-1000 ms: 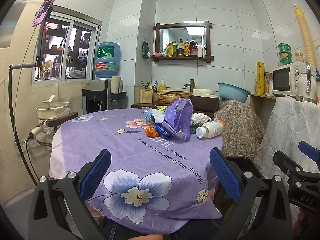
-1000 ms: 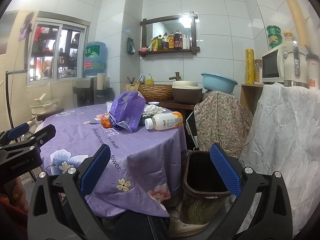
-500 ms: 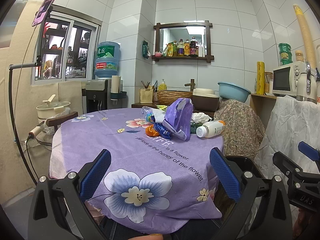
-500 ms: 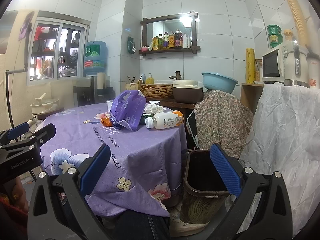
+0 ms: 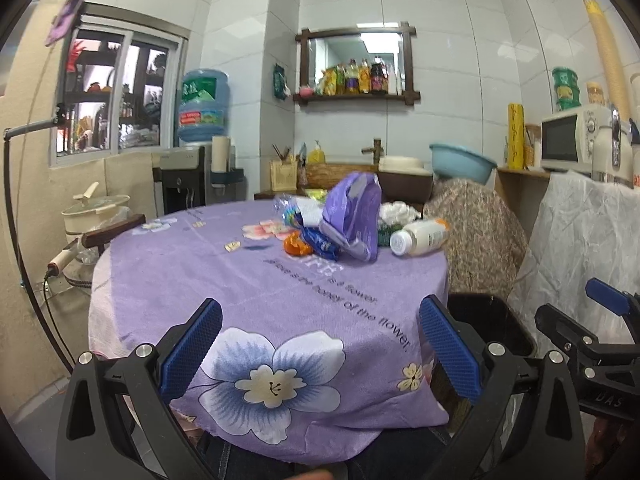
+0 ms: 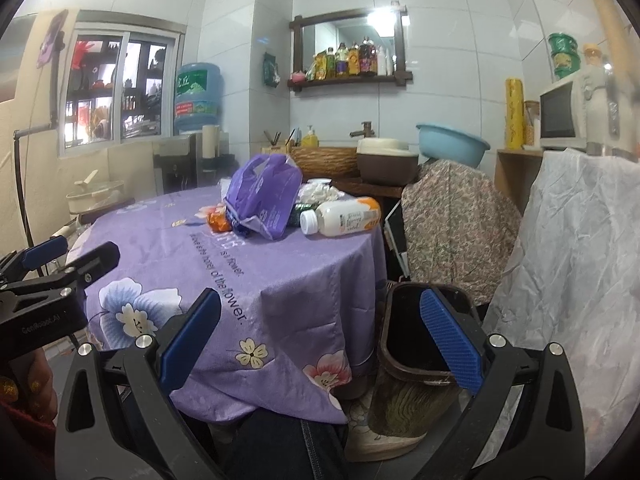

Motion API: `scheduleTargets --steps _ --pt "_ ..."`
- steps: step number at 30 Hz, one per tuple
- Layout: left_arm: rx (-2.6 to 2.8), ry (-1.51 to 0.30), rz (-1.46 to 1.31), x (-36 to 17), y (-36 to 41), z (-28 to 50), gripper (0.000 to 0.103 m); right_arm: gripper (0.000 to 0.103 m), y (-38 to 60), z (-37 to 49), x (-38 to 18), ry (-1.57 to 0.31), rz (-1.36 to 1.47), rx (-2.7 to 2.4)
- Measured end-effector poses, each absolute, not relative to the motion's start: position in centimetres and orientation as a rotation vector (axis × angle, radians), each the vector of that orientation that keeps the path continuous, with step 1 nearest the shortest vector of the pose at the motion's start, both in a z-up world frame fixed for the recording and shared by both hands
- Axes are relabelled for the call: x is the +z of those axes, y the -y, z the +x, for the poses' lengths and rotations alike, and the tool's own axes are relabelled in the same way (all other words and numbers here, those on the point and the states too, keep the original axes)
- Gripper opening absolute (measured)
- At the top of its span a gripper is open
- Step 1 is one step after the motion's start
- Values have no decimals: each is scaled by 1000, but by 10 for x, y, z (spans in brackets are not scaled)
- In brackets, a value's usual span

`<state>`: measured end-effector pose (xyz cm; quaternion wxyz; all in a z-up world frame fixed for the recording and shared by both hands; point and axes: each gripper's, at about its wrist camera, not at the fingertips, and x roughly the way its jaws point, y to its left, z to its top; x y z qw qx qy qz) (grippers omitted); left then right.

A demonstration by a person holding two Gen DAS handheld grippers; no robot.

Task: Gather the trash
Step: 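Grasp the white-orange bottle with the right tool while the left tool grasps the purple bag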

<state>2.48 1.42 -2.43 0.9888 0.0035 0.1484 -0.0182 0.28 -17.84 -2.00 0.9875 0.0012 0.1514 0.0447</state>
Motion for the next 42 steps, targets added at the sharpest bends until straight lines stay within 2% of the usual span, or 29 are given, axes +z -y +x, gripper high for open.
scheduleTargets --steps 6,27,42 --pt "-59 -427 -39 -36 -23 66 98 98 174 45 -28 -351 -30 134" --pt "-141 -623 -55 -15 -60 197 98 98 179 206 -25 -503 -50 344" --pt "-174 -625 -54 -10 -56 208 98 98 238 327 -12 -544 -30 434"
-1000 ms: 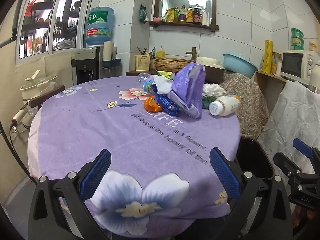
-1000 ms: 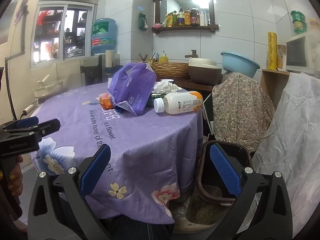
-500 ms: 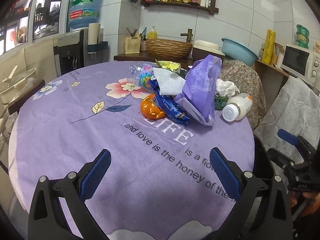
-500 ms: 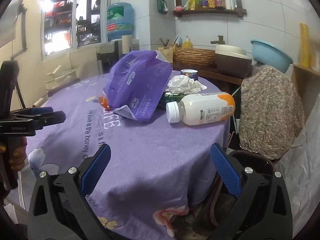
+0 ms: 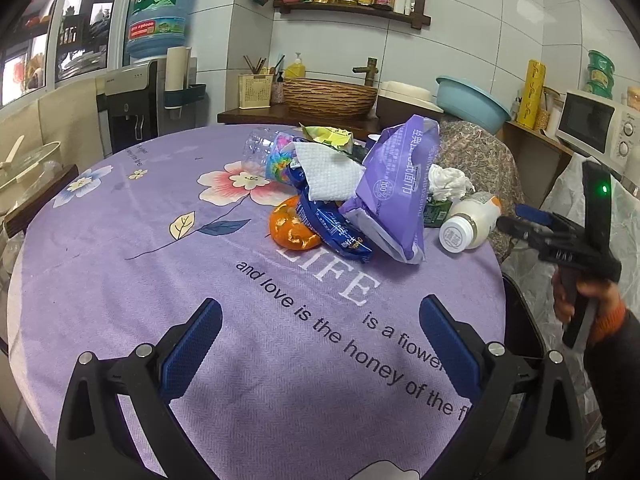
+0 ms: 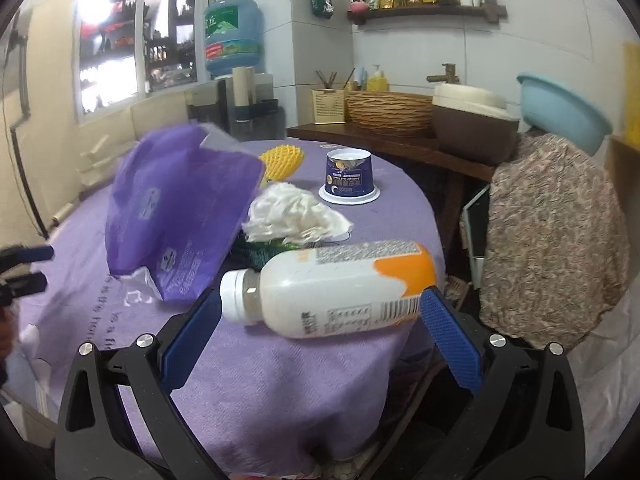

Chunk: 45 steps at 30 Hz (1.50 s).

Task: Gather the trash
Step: 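Grasp the white-orange bottle with the right tool while the left tool grasps the purple bag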

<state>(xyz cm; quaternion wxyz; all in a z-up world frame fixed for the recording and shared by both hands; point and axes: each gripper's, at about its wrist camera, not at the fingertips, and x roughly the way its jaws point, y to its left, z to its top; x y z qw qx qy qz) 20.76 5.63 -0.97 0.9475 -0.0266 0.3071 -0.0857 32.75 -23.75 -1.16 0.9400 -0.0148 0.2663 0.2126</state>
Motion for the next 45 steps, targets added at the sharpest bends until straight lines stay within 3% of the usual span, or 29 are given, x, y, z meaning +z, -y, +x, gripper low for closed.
scheduleTargets --steps 15,27,34,45 --pt "-202 -640 -68 -18 -51 207 98 98 279 394 -26 -698 218 624" --pt "-182 -637 -73 -20 -58 203 98 98 250 348 -24 -732 184 718" --pt "-179 -624 -92 -15 -59 204 98 98 193 283 -19 -744 -117 777" --pt "-243 -627 -92 -15 -38 204 98 98 185 320 -32 -683 -431 595"
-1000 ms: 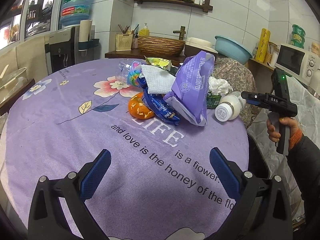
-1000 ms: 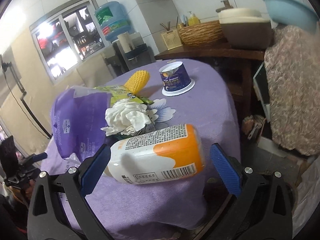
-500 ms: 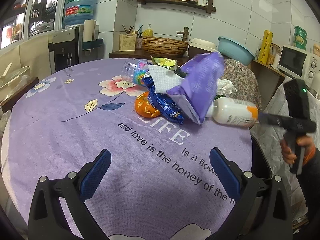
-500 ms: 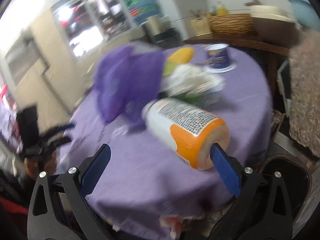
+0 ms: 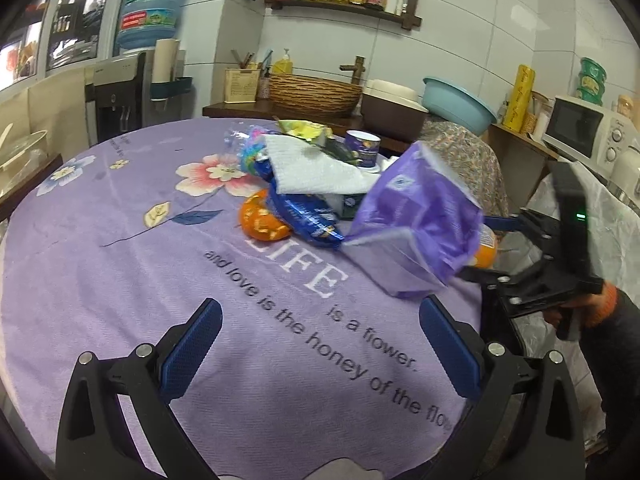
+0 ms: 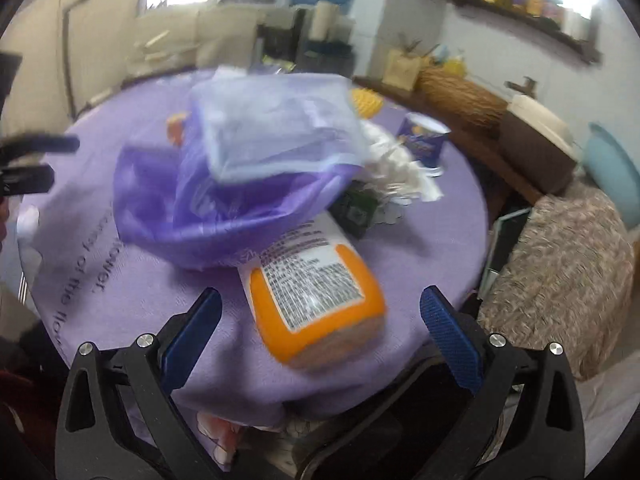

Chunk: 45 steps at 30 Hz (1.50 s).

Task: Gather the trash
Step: 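Grasp the white-orange bottle with the right tool while the left tool grasps the purple bag, then carry the bottle and purple bag with both tools over the trash bin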

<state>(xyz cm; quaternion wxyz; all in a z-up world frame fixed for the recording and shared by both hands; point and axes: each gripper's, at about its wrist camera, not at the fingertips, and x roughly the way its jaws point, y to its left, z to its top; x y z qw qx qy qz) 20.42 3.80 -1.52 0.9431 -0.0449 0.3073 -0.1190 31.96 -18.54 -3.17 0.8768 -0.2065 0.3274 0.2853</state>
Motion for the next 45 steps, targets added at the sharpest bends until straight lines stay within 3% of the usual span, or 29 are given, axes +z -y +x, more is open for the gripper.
scheduleTargets --steps 3,4,5,8,12,16,20,24,27,31,45 --pt "-275 -617 -48 -11 -25 203 98 92 179 329 -33 -680 -429 629" --pt "-284 -616 -36 -10 -22 204 98 79 178 333 -32 -692 -417 645" --pt "-291 -619 -32 -9 -21 206 98 74 177 337 -33 -716 -402 655" --pt "-313 -638 -95 -5 -22 215 98 64 174 335 -38 -748 -380 671" --pt "-344 -667 -178 -6 -19 226 97 63 172 325 -40 -745 -370 651" --pt "-325 -723 -207 -13 -11 238 75 63 172 318 -40 -742 -338 643" --pt "-313 -762 -276 -22 -11 251 62 63 170 311 -41 -731 -332 629" --pt "-327 -803 -263 -29 2 256 33 63 167 305 -42 -721 -317 617" --pt "-314 -794 -275 -31 4 254 23 63 165 299 -42 -700 -329 605" --pt "-303 -778 -272 -28 1 248 17 63 168 293 -44 -687 -290 598" --pt "-330 -607 -268 17 -12 210 16 62 187 256 -36 -657 -159 581"
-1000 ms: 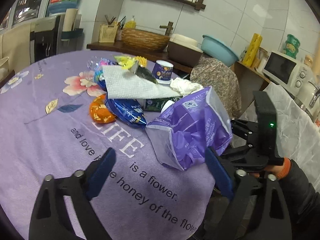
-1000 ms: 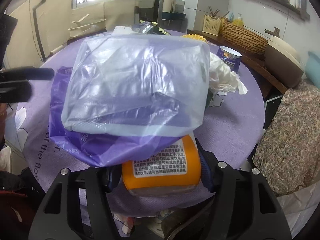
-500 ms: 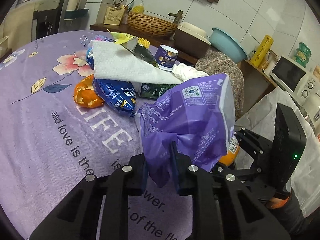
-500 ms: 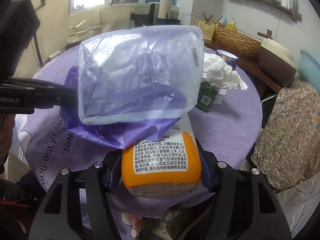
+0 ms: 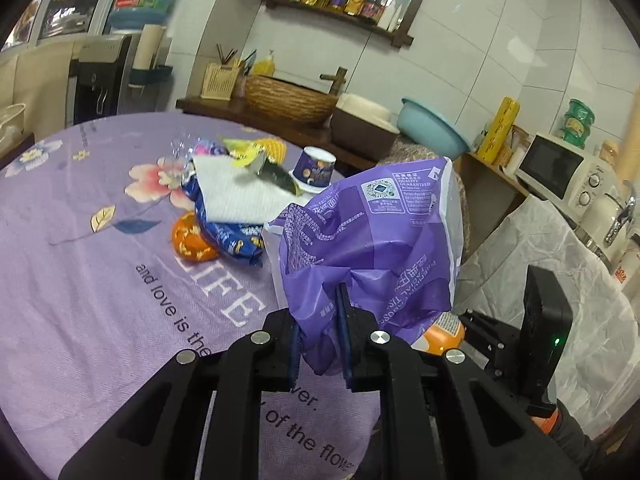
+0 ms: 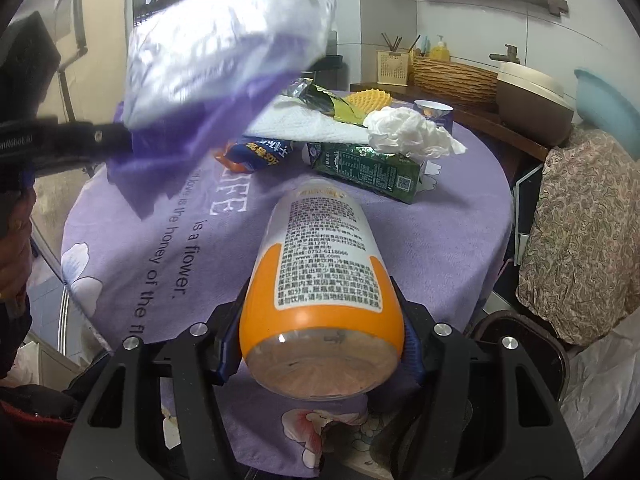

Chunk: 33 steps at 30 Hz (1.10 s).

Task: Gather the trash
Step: 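Carry the bottle and purple bag with both tools over the trash bin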

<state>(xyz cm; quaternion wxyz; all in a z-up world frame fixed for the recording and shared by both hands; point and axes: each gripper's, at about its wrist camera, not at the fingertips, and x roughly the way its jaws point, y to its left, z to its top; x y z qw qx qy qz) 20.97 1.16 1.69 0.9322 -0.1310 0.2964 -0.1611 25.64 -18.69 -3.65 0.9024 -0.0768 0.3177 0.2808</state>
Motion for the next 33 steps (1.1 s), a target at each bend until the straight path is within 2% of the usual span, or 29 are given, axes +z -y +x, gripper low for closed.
scheduleTargets --steps 8,14,18,25,33 --pt "-366 -549 -238 42 -1 205 16 62 221 232 -20 -601 -55 506" --pt "-446 -538 -166 50 43 212 16 62 271 212 -12 -579 -12 369" --pt "-514 -596 -141 42 83 229 16 62 316 209 -28 -618 11 237" --pt "-612 -707 -67 8 177 248 16 62 381 219 -109 -796 98 32" --pt "-604 -949 62 -80 289 290 16 62 397 210 -160 -868 99 -55"
